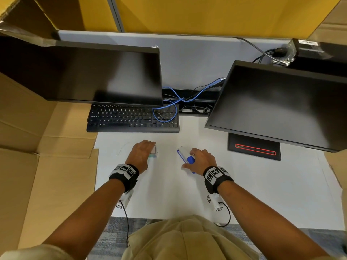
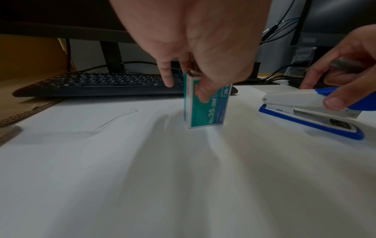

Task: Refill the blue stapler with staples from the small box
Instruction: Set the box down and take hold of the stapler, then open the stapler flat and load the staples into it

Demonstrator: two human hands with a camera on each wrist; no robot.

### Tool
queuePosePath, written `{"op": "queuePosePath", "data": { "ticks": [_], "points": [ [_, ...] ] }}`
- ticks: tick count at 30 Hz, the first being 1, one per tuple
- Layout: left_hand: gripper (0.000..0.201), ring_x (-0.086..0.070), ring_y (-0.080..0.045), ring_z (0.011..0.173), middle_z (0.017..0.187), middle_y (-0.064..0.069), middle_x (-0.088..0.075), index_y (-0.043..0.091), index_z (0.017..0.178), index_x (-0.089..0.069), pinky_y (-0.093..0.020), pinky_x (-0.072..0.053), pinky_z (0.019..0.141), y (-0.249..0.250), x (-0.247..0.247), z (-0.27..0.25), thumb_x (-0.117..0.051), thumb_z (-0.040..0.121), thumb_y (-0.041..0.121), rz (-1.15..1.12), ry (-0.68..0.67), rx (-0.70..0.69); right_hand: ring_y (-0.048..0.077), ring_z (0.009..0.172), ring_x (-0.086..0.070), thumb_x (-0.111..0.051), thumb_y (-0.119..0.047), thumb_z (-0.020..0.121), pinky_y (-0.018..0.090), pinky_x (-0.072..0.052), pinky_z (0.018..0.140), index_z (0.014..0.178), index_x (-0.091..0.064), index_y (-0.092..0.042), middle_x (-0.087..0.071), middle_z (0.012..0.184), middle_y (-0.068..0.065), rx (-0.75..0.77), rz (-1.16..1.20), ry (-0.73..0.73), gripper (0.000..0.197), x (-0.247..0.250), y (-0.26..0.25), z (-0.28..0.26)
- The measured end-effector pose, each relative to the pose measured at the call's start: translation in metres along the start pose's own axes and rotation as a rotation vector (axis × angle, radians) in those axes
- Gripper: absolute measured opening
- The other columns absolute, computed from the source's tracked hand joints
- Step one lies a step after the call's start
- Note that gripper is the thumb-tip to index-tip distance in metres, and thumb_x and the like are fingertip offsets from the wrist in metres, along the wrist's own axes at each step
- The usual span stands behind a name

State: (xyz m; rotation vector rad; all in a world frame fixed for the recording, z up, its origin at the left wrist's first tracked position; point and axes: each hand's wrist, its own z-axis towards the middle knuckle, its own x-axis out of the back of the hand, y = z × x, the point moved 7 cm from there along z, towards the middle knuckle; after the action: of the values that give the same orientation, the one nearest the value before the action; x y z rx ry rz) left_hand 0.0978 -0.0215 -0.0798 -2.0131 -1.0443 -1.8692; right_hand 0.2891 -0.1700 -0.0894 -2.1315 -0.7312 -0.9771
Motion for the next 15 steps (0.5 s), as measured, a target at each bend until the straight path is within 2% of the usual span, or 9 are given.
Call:
{"op": "queuePosePath", "data": {
  "ticks": [2,4,7,9,12,15],
  "points": [
    [0.092,-0.030,-0.034,0.142,0.150,-0.014,-0.040,0.010,0.146,-0.035,-0.051,-0.017,0.119,0.014,0.006,-0.001,-0.077,0.064,0.003,0.087,0.036,-0.073,0.024,0.094,-0.058,-0.071,-0.068,0.066,0.034,-0.051,0.079,0.116,-0.052,-0.020,-0.063,0.109,0.005,-0.002,0.009,-0.014,0.072,0.001,0.005,-0.003],
    [0.090,-0.026,-0.034,0.144,0.154,-0.015,-0.033,0.009,0.147,-0.034,-0.052,-0.012,0.120,0.041,0.011,-0.001,-0.078,0.068,0.011,0.071,0.064,-0.169,0.023,0.092,-0.058,-0.072,-0.071,0.061,0.033,-0.050,0.077,0.117,-0.052,-0.022,-0.064,0.109,0.004,0.005,0.028,-0.040,0.077,-0.001,0.011,-0.007],
    [0.073,-0.037,-0.033,0.139,0.149,-0.014,-0.043,0.008,0.140,-0.046,-0.050,-0.028,0.117,0.098,0.001,0.004,-0.076,0.073,0.009,-0.034,0.000,-0.349,0.024,0.092,-0.059,-0.076,-0.072,0.054,0.033,-0.050,0.077,0.120,-0.049,-0.024,-0.063,0.109,0.004,-0.002,0.047,-0.079,0.085,-0.007,0.021,-0.014],
    [0.062,-0.046,-0.034,0.132,0.143,-0.014,-0.051,0.008,0.133,-0.054,-0.048,-0.039,0.110,0.130,-0.016,0.009,-0.075,0.075,0.006,-0.057,-0.092,-0.441,0.025,0.095,-0.061,-0.078,-0.068,0.056,0.035,-0.051,0.079,0.122,-0.046,-0.023,-0.064,0.110,0.004,-0.019,0.043,-0.090,0.086,-0.013,0.028,-0.018],
    [0.053,-0.055,-0.034,0.119,0.130,-0.014,-0.060,0.009,0.124,-0.061,-0.045,-0.049,0.099,0.160,-0.032,0.019,-0.077,0.073,0.004,-0.027,-0.171,-0.518,0.026,0.101,-0.061,-0.077,-0.059,0.067,0.036,-0.052,0.085,0.124,-0.047,-0.021,-0.066,0.113,0.005,-0.041,0.051,-0.074,0.075,-0.020,0.034,-0.021],
    [0.031,-0.064,-0.033,0.093,0.102,-0.012,-0.070,0.009,0.103,-0.069,-0.045,-0.055,0.080,0.173,-0.043,0.031,-0.076,0.073,0.005,0.053,-0.213,-0.548,0.025,0.095,-0.064,-0.067,-0.054,0.079,0.037,-0.053,0.081,0.116,-0.052,-0.020,-0.069,0.106,0.004,-0.044,0.078,0.004,0.053,-0.022,0.036,-0.025]
  ]
}}
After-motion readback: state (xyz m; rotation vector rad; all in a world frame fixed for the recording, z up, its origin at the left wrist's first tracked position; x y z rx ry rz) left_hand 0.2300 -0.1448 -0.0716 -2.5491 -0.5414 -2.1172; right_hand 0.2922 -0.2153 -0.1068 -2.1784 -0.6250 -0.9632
